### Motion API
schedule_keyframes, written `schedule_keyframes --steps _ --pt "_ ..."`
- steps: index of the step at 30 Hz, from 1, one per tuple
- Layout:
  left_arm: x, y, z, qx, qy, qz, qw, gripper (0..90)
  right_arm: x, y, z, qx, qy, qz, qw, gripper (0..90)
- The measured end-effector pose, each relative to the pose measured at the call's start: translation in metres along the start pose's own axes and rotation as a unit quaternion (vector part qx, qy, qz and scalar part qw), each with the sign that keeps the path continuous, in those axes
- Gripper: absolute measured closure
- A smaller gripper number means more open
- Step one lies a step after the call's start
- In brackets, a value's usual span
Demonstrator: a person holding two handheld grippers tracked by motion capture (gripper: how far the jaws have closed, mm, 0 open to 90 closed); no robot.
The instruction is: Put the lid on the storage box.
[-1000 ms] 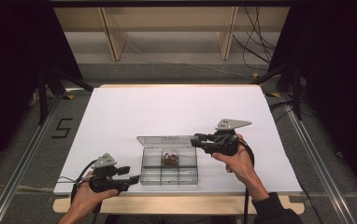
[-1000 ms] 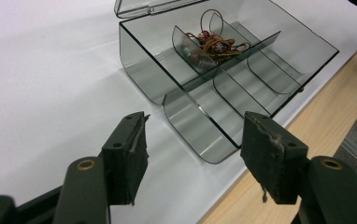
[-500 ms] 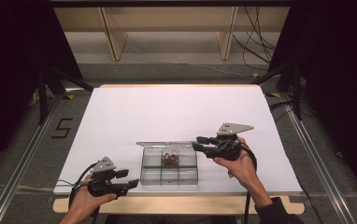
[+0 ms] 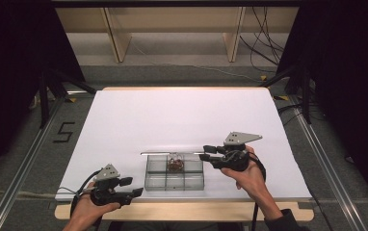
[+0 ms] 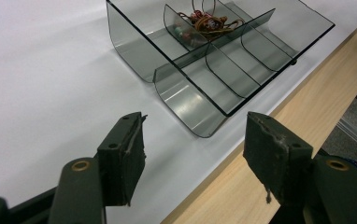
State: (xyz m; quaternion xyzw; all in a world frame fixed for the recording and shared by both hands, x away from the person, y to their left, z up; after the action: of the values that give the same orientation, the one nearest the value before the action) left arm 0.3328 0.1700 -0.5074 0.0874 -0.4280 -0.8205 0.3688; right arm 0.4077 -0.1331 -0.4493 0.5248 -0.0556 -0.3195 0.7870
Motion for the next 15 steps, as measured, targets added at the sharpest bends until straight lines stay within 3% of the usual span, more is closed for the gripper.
schedule_keyframes --steps 1,3,4,5,9,12,13,14,15 --pt "0.0003 -0.0002 -0.0001 0.001 -0.001 -0.001 1.0000 36.8 -0.0032 -0.0014 -0.0001 -0.003 0.004 -0.015 0.9999 62.9" --pt "0.0004 -0.0011 -0.0006 0.004 0.005 -0.004 1.0000 36.6 -0.0033 -0.0026 0.0019 -0.006 -0.003 -0.007 1.0000 62.9" --pt "-0.0005 -0.0026 0.0010 -0.008 0.000 -0.015 0.9999 36.6 -0.0033 -0.0026 0.0019 -0.006 -0.003 -0.007 1.0000 62.9" --pt "0.0009 -0.0024 -0.0002 -0.002 0.003 -0.007 1.0000 36.4 -0.0046 -0.0032 0.0017 -0.004 0.003 -0.001 1.0000 62.9" --pt "0.0021 -0.0031 -0.0002 -0.002 0.001 -0.008 1.0000 36.0 -0.0062 -0.0045 0.0027 -0.005 0.005 0.002 1.0000 63.0" --pt "0.0038 -0.0033 -0.0014 0.004 0.000 -0.001 1.0000 35.8 -0.0089 -0.0072 0.0056 -0.010 -0.006 -0.015 0.9998 63.0" --pt "0.0031 -0.0041 -0.0009 -0.001 0.002 -0.006 1.0000 35.8 -0.0082 -0.0071 0.0049 -0.006 0.000 -0.004 1.0000 63.1" --pt "0.0030 -0.0046 -0.0003 -0.005 0.004 -0.009 0.9999 35.8 -0.0113 -0.0087 0.0055 -0.008 0.000 -0.018 0.9998 63.2" --pt "0.0047 -0.0041 -0.0008 0.000 0.001 -0.004 1.0000 35.8 -0.0108 -0.0088 0.0056 -0.008 0.000 -0.011 0.9999 63.3"
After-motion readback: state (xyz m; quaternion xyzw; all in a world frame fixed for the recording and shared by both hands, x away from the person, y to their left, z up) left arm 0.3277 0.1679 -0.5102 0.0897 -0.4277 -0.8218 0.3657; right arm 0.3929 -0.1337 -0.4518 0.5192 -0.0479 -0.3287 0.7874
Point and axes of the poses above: each handheld gripper's, and its own axes: z roughly backward along the jaws, y roughly out of its top, x roughly to its right, the point moved 6 cm from there along -z, roughly forward along the jaws, and after that the axes turned 5 degrees about -z, right-handed, at the moved point
